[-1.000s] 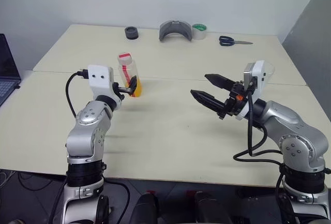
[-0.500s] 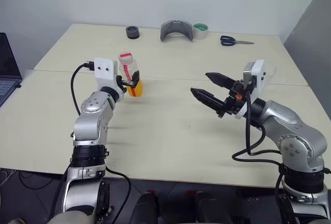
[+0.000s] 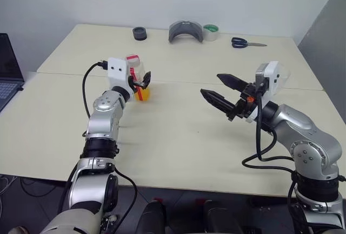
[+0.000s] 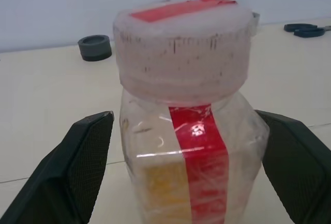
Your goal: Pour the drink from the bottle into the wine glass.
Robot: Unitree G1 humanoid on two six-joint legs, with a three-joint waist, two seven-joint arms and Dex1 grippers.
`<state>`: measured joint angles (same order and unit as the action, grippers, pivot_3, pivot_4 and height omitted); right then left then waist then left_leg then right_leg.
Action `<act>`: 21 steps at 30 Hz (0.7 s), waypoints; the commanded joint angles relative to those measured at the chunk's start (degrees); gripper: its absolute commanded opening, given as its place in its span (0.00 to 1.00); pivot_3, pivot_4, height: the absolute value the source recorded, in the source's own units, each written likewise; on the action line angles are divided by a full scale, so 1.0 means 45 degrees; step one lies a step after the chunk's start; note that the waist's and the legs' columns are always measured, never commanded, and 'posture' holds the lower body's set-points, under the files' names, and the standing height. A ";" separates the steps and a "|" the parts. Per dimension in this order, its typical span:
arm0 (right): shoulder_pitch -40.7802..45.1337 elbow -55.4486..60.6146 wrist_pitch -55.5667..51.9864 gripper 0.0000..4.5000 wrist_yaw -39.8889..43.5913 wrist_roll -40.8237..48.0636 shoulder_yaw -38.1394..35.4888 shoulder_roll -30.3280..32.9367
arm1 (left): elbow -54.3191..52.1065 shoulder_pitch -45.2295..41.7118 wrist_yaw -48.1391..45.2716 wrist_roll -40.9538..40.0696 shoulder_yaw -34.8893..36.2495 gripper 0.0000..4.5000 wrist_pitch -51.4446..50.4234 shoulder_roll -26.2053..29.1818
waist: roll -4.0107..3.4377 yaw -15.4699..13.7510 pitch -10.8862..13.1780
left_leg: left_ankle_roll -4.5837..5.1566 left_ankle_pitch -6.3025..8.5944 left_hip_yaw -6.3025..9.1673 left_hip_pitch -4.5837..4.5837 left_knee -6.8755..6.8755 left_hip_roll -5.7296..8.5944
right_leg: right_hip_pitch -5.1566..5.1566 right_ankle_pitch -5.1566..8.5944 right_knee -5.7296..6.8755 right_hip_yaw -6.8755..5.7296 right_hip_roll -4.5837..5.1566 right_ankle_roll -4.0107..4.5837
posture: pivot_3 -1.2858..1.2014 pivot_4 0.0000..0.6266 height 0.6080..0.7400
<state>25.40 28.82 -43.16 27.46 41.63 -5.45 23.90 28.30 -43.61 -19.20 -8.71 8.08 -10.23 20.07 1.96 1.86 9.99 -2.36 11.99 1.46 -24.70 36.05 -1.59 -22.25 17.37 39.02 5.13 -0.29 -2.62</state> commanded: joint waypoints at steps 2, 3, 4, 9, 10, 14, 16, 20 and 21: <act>0.0126 0.0363 0.0196 1.00 -0.0131 0.0062 -0.0120 0.0075 | 0.0449 -0.0615 -0.0180 0.0152 -0.0057 1.00 0.0841 0.0069 | 0.0000 0.0004 0.0000 | 0.0000 0.0000 -0.0003 0.0000 0.0000 0.0001 | 0.0000 0.0000 0.0000 0.0002 0.0000 0.0000 | 0.52 0.24 1.00; 0.0127 0.0352 0.0194 1.00 -0.0167 0.0068 -0.0140 0.0070 | 0.0544 -0.0662 -0.0192 0.0158 -0.0054 1.00 0.0911 0.0056 | 0.0000 0.0003 0.0000 | 0.0000 0.0000 -0.0002 0.0000 0.0000 0.0000 | -0.0001 0.0000 0.0000 0.0003 0.0000 0.0000 | 0.52 0.24 1.00; 0.0124 0.0347 0.0192 1.00 -0.0200 0.0079 -0.0157 0.0059 | 0.0616 -0.0694 -0.0202 0.0165 -0.0053 1.00 0.0972 0.0047 | 0.0000 0.0001 0.0000 | 0.0000 0.0000 -0.0001 -0.0001 0.0000 -0.0001 | -0.0001 0.0000 0.0000 0.0002 0.0000 0.0000 | 0.52 0.24 1.00; 0.0080 0.0394 0.0181 1.00 -0.0298 0.0095 -0.0155 0.0064 | 0.0987 -0.0822 -0.0249 0.0220 -0.0041 1.00 0.1219 0.0025 | 0.0000 0.0002 0.0000 | 0.0000 0.0000 0.0002 -0.0001 0.0001 -0.0002 | -0.0001 0.0000 0.0002 0.0000 0.0000 0.0000 | 0.52 0.24 1.00; 0.0082 0.0395 0.0186 1.00 -0.0317 0.0099 -0.0150 0.0065 | 0.1040 -0.0836 -0.0255 0.0228 -0.0037 1.00 0.1256 0.0022 | 0.0000 0.0001 0.0000 | 0.0000 0.0000 0.0002 -0.0002 0.0001 -0.0002 | -0.0001 0.0000 0.0002 -0.0001 0.0001 0.0001 | 0.52 0.24 1.00; 0.0125 0.0359 0.0191 1.00 -0.0364 0.0105 -0.0146 0.0072 | 0.1236 -0.0927 -0.0281 0.0217 -0.0013 0.80 0.1418 -0.0005 | 0.0000 0.0002 0.0000 | 0.0000 0.0000 0.0002 -0.0002 0.0002 -0.0001 | -0.0001 0.0000 0.0004 -0.0002 0.0000 0.0001 | 0.52 0.24 1.00; 0.0136 0.0339 0.0194 1.00 -0.0358 0.0096 -0.0139 0.0084 | 0.1290 -0.0956 -0.0273 0.0212 0.0010 0.66 0.1469 -0.0021 | 0.0000 0.0002 0.0000 | 0.0000 0.0000 0.0001 -0.0002 0.0002 -0.0001 | -0.0001 0.0000 0.0004 -0.0002 0.0001 0.0001 | 0.52 0.24 1.00; 0.0179 0.0283 0.0207 1.00 -0.0334 0.0073 -0.0114 0.0089 | 0.1358 -0.1032 -0.0247 0.0159 0.0082 0.41 0.1484 -0.0045 | 0.0000 0.0002 0.0000 | 0.0000 0.0000 0.0001 -0.0002 0.0003 -0.0002 | -0.0001 -0.0001 0.0006 -0.0002 0.0001 0.0001 | 0.52 0.24 1.00; 0.0188 0.0270 0.0211 1.00 -0.0329 0.0062 -0.0101 0.0087 | 0.1355 -0.1050 -0.0240 0.0144 0.0099 0.39 0.1472 -0.0045 | 0.0000 0.0002 0.0000 | 0.0000 0.0000 0.0001 -0.0002 0.0004 -0.0001 | -0.0001 -0.0001 0.0007 -0.0002 0.0001 0.0001 | 0.52 0.24 1.00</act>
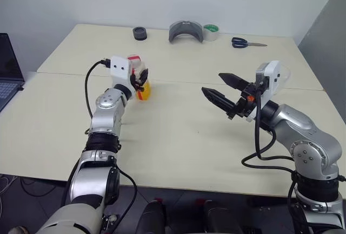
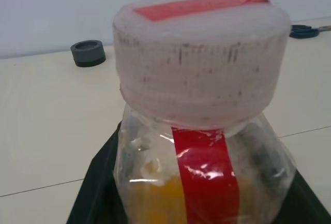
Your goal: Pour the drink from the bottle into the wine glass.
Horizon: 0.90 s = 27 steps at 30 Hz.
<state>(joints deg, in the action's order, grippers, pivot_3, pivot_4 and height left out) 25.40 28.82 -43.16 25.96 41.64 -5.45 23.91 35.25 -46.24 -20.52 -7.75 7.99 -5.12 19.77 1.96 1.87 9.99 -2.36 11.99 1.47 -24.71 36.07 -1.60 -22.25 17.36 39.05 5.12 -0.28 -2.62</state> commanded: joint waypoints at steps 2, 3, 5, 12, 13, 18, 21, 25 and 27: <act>0.0202 0.0245 0.0215 1.00 0.0012 0.0049 -0.0080 0.0074 | -0.0187 -0.0492 0.0062 -0.0079 0.0129 0.39 0.0328 0.0023 | 0.0000 0.0000 0.0000 | 0.0000 0.0000 0.0001 0.0000 0.0000 -0.0001 | 0.0000 0.0000 0.0001 -0.0001 0.0000 0.0001 | 0.52 0.24 1.00; 0.0207 0.0234 0.0215 1.00 0.0018 0.0046 -0.0064 0.0067 | -0.0206 -0.0500 0.0068 -0.0081 0.0131 0.39 0.0310 0.0026 | 0.0000 0.0000 0.0000 | 0.0000 0.0000 0.0000 0.0000 0.0000 -0.0001 | -0.0001 0.0000 0.0002 0.0000 0.0000 0.0001 | 0.52 0.24 1.00; 0.0217 0.0220 0.0219 1.00 0.0033 0.0035 -0.0035 0.0060 | -0.0346 -0.0490 0.0080 -0.0087 0.0123 0.39 0.0202 0.0038 | 0.0000 0.0000 0.0000 | 0.0000 0.0000 0.0001 0.0000 0.0001 -0.0001 | -0.0001 0.0000 0.0002 -0.0001 0.0000 0.0001 | 0.52 0.24 1.00; 0.0663 -0.0003 0.0166 1.00 -0.0067 -0.0067 -0.0011 0.0066 | -0.2577 -0.0009 -0.0776 -0.0291 -0.0424 0.39 -0.1596 0.0215 | 0.0000 0.0002 0.0000 | -0.0001 -0.0001 0.0004 -0.0006 0.0004 -0.0004 | -0.0003 -0.0001 0.0005 -0.0003 0.0001 0.0001 | 0.52 0.24 1.00; 0.0852 -0.0138 0.0165 1.00 -0.0068 -0.0164 0.0085 0.0069 | -0.3119 0.0121 -0.1177 -0.0492 -0.0585 0.39 -0.2093 0.0206 | -0.0001 0.0003 0.0000 | -0.0001 -0.0001 0.0004 -0.0007 0.0004 -0.0005 | -0.0005 -0.0001 0.0006 -0.0002 0.0003 0.0001 | 0.52 0.24 1.00; 0.1895 -0.1224 0.0300 1.00 0.0527 -0.0790 0.0887 0.0149 | -0.5573 0.0499 -0.3423 -0.1491 -0.1803 0.39 -0.4029 0.0036 | -0.0002 -0.0001 0.0000 | -0.0003 -0.0002 0.0006 -0.0006 0.0005 -0.0009 | -0.0006 -0.0001 0.0012 -0.0005 0.0008 0.0003 | 0.52 0.24 1.00; 0.2628 -0.1893 0.0282 1.00 0.0609 -0.0733 0.1003 -0.0190 | -0.6420 0.0489 -0.4542 -0.1877 -0.2470 0.39 -0.4695 0.0054 | -0.0003 -0.0002 0.0001 | -0.0003 -0.0003 0.0003 -0.0007 0.0008 -0.0007 | -0.0006 -0.0001 0.0012 -0.0004 0.0015 0.0002 | 0.52 0.24 1.00; 0.3104 -0.2366 0.0210 1.00 0.0617 -0.0843 0.1067 -0.0457 | -0.7036 0.0461 -0.5490 -0.2301 -0.2907 0.39 -0.5139 0.0108 | -0.0004 0.0026 0.0000 | -0.0004 -0.0003 0.0003 -0.0005 0.0008 -0.0009 | -0.0009 -0.0002 0.0016 -0.0003 0.0010 0.0004 | 0.52 0.24 1.00; 0.3193 -0.2465 0.0230 1.00 0.0646 -0.0928 0.1115 -0.0524 | -0.7222 0.0447 -0.5837 -0.2434 -0.3056 0.39 -0.5265 0.0111 | -0.0005 0.0022 0.0001 | -0.0003 -0.0003 0.0005 -0.0005 0.0008 -0.0009 | -0.0009 -0.0002 0.0016 -0.0005 0.0009 0.0005 | 0.52 0.24 1.00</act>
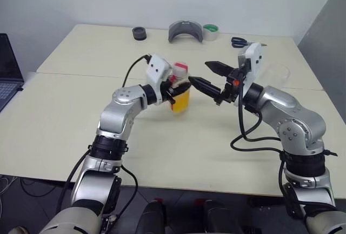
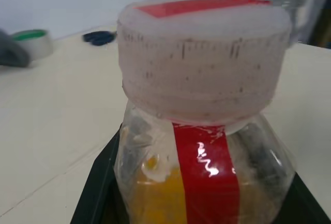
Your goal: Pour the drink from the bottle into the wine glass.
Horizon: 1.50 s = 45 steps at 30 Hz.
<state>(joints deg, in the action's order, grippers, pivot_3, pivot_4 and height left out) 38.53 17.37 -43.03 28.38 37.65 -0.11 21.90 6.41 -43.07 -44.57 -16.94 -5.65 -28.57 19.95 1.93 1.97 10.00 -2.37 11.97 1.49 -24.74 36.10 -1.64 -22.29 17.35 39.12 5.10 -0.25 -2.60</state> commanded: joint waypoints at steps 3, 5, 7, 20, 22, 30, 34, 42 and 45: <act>0.0402 0.0009 0.0177 1.00 0.0058 -0.0108 -0.0019 -0.0237 | -0.0836 -0.0349 -0.0855 -0.0482 -0.0127 0.39 -0.0033 0.0011 | 0.0000 -0.0001 0.0000 | 0.0001 0.0000 -0.0003 0.0000 0.0001 0.0000 | 0.0000 0.0000 -0.0001 0.0004 0.0004 0.0000 | 0.52 0.24 1.00; 0.0434 0.0048 0.0106 1.00 0.0018 -0.0093 -0.0006 -0.0316 | -0.0765 -0.0412 -0.1028 -0.0429 -0.0216 0.39 0.0033 -0.0002 | -0.0001 -0.0003 0.0001 | 0.0001 0.0000 -0.0003 -0.0001 0.0001 0.0001 | 0.0000 0.0000 0.0000 0.0003 0.0005 0.0000 | 0.52 0.24 1.00; 0.0399 0.0121 -0.0010 1.00 -0.0003 -0.0057 0.0038 -0.0378 | -0.0732 -0.0453 -0.1222 -0.0407 -0.0293 0.39 0.0119 -0.0021 | -0.0001 -0.0004 0.0001 | 0.0001 0.0000 -0.0002 -0.0001 0.0001 0.0001 | 0.0000 0.0000 -0.0001 0.0003 0.0005 0.0000 | 0.52 0.24 1.00; 0.0519 -0.0018 -0.0448 1.00 -0.0113 -0.0031 0.0157 -0.0721 | -0.0784 -0.0616 -0.1721 -0.0462 -0.0317 0.39 0.0049 -0.0298 | -0.0002 -0.0006 0.0001 | 0.0001 0.0000 -0.0002 -0.0001 0.0001 0.0000 | 0.0000 0.0000 0.0001 0.0003 0.0011 0.0000 | 0.52 0.24 1.00; 0.0657 -0.0211 -0.0382 1.00 -0.0145 -0.0062 0.0089 -0.0794 | -0.0767 -0.0622 -0.1764 -0.0422 -0.0321 0.39 0.0071 -0.0294 | -0.0002 -0.0003 0.0001 | 0.0002 0.0000 -0.0003 -0.0001 0.0001 0.0000 | 0.0000 0.0000 0.0001 0.0003 0.0010 0.0000 | 0.52 0.24 1.00; 0.0844 -0.0424 -0.0195 0.46 -0.0134 -0.0210 0.0011 -0.0789 | -0.0840 -0.0534 -0.1809 -0.0447 -0.0315 0.39 -0.0014 -0.0233 | -0.0002 -0.0005 0.0001 | 0.0002 0.0000 -0.0003 -0.0001 0.0002 0.0000 | 0.0000 0.0000 0.0002 0.0003 0.0018 0.0000 | 0.52 0.24 1.00; 0.0760 -0.0355 -0.0189 0.41 0.0057 -0.0260 0.0106 -0.0663 | -0.0948 -0.0492 -0.1818 -0.0516 -0.0306 0.39 -0.0132 -0.0215 | -0.0002 -0.0006 0.0001 | 0.0002 0.0000 -0.0002 -0.0001 0.0001 0.0000 | 0.0000 0.0000 0.0002 0.0002 0.0018 0.0000 | 0.52 0.24 1.00; 0.1648 -0.1273 0.0489 0.41 0.4109 0.0096 0.0573 0.0961 | -0.3022 0.0252 -0.3646 -0.1694 -0.0416 0.39 -0.1263 0.1095 | -0.0029 0.0035 0.0018 | 0.0002 0.0000 -0.0006 -0.0001 0.0000 0.0003 | -0.0003 0.0000 0.0000 0.0003 0.0015 0.0000 | 0.52 0.24 1.00; 0.2425 -0.2579 0.0663 0.41 0.6526 0.0622 0.0688 0.1386 | -0.4169 0.0749 -0.4630 -0.2374 -0.0608 0.39 -0.1517 0.1856 | -0.0035 0.0078 0.0021 | 0.0003 0.0001 -0.0003 0.0002 0.0000 0.0001 | 0.0002 0.0000 -0.0003 -0.0003 0.0010 0.0000 | 0.52 0.24 1.00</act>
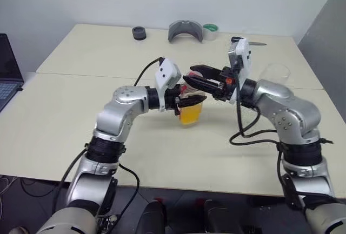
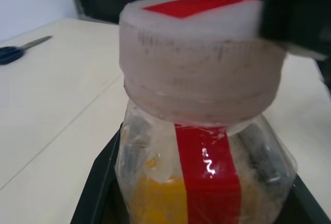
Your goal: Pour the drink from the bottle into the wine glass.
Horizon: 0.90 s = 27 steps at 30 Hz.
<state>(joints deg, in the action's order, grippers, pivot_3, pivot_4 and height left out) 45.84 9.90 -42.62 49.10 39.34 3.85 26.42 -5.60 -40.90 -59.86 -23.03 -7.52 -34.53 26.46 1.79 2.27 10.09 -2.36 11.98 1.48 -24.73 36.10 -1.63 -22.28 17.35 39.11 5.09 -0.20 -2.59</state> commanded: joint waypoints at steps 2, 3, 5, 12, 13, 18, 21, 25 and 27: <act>0.1560 -0.2053 0.0918 0.41 0.3324 0.0069 0.0122 0.0451 | -0.2099 0.0365 -0.1597 -0.1587 -0.0140 0.39 -0.0370 0.0632 | -0.0010 0.0027 0.0007 | 0.0000 0.0000 0.0001 0.0000 0.0003 -0.0001 | 0.0000 0.0000 0.0000 -0.0002 -0.0001 0.0000 | 0.52 0.24 1.00; 0.1948 -0.2607 0.1165 0.41 0.3947 -0.0129 0.0333 0.0449 | -0.2291 0.0335 -0.1705 -0.1838 -0.0094 0.39 -0.0463 0.0689 | -0.0020 0.0035 0.0014 | 0.0001 0.0000 -0.0001 0.0000 0.0009 -0.0001 | 0.0000 0.0000 0.0002 0.0000 -0.0001 0.0000 | 0.52 0.24 1.00; 0.2497 -0.3394 0.1531 0.41 0.4769 -0.0457 0.0624 0.0390 | -0.2451 0.0244 -0.1788 -0.2134 -0.0048 0.39 -0.0600 0.0763 | -0.0021 0.0033 0.0018 | 0.0001 0.0000 0.0001 0.0000 0.0018 -0.0001 | 0.0001 0.0000 0.0005 -0.0005 -0.0001 0.0000 | 0.52 0.24 1.00; 0.2982 -0.3715 0.0774 0.79 0.6069 -0.0163 0.0457 0.1099 | -0.1434 -0.0245 -0.1471 -0.1540 0.0027 0.39 0.0013 0.0655 | -0.0023 -0.0090 0.0019 | 0.0002 0.0000 0.0006 -0.0003 0.0024 0.0001 | 0.0003 0.0000 0.0005 -0.0015 0.0026 0.0000 | 0.52 0.24 1.00; 0.2804 -0.3511 0.0554 0.85 0.5838 -0.0085 0.0234 0.1327 | -0.1276 -0.0177 -0.1364 -0.1424 0.0042 0.39 0.0127 0.0621 | -0.0023 -0.0113 0.0019 | 0.0002 0.0000 0.0005 -0.0003 0.0024 0.0004 | 0.0004 0.0000 0.0003 -0.0015 0.0031 0.0000 | 0.52 0.24 1.00; 0.0830 -0.0809 -0.1128 1.00 0.3694 0.0793 -0.1313 0.2481 | -0.0699 0.0142 -0.0599 -0.1096 0.0277 0.39 0.0668 0.0354 | -0.0022 -0.0149 0.0019 | 0.0003 0.0001 0.0011 -0.0015 0.0038 0.0010 | 0.0005 0.0000 0.0000 -0.0021 0.0050 0.0000 | 0.52 0.24 1.00; -0.0746 0.1649 -0.2364 1.00 0.1496 0.1750 -0.2488 0.2403 | -0.0305 0.0077 -0.0200 -0.0985 0.0337 0.39 0.0902 0.0109 | -0.0024 -0.0101 0.0020 | 0.0003 0.0001 0.0018 -0.0017 0.0033 0.0005 | 0.0002 0.0000 0.0005 -0.0018 0.0048 0.0000 | 0.52 0.24 1.00; -0.1806 0.4381 -0.3470 1.00 -0.2165 0.2970 -0.3116 0.0941 | 0.0194 -0.0225 -0.0008 -0.0841 0.0267 0.39 0.1160 -0.0199 | -0.0029 0.0037 0.0021 | 0.0003 0.0001 0.0015 -0.0011 0.0038 0.0000 | -0.0005 0.0001 0.0019 0.0009 0.0019 -0.0001 | 0.52 0.24 1.00; -0.1817 0.5184 -0.3556 1.00 -0.4039 0.3238 -0.2962 -0.0240 | 0.0485 -0.0422 -0.0046 -0.0780 0.0200 0.39 0.1306 -0.0338 | -0.0030 0.0078 0.0022 | 0.0002 0.0000 0.0015 -0.0009 0.0041 -0.0002 | -0.0005 0.0001 0.0032 0.0008 -0.0001 -0.0001 | 0.52 0.24 1.00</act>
<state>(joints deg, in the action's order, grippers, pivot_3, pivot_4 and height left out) 36.98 29.27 -58.34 37.09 51.88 -8.64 26.84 -2.76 -40.80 -60.16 -26.46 -7.38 -30.46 25.24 1.65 2.62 10.18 -2.35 11.98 1.54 -24.77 36.31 -1.63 -22.31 17.36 39.30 5.11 -0.23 -2.60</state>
